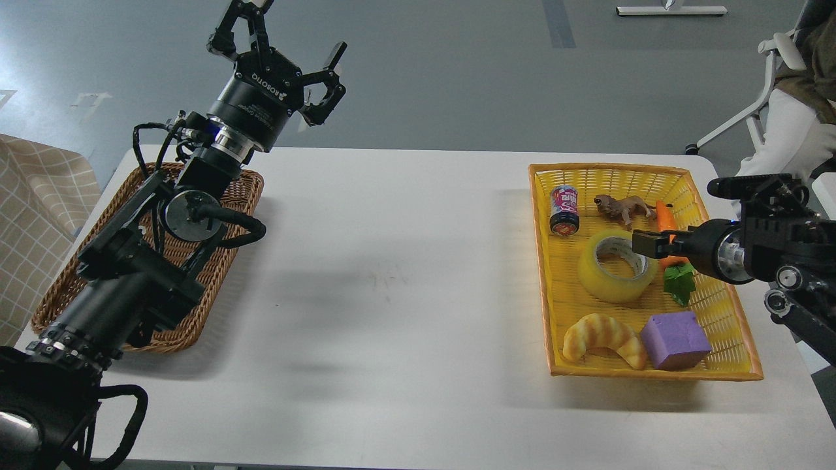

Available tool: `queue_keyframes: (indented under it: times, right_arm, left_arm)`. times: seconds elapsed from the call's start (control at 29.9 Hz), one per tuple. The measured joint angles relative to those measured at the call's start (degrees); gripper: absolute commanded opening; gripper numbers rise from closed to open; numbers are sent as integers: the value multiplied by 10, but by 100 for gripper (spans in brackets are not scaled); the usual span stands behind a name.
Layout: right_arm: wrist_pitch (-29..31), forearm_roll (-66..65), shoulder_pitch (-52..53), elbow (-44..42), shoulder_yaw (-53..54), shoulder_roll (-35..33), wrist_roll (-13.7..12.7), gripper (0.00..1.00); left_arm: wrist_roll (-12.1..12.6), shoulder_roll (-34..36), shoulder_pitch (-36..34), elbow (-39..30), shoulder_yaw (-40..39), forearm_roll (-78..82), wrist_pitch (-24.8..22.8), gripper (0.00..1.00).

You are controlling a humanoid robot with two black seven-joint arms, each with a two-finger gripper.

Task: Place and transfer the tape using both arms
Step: 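Insert the right gripper into the tape roll's hole and close it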

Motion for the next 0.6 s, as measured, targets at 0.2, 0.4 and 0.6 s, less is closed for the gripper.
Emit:
queue_keyframes:
  times: [0.2,0.4,0.6]
  right_arm:
    - [0,-1,0,-8,-8,10,0,77]
    - [0,-1,0,-9,-24,15,1,74]
    - [0,-2,1,-12,-26,16,1,70]
  left_arm:
    - [0,0,0,0,0,0,0,98]
    - [0,2,0,1,-1,0,0,98]
    - [0,2,0,1,-1,0,0,98]
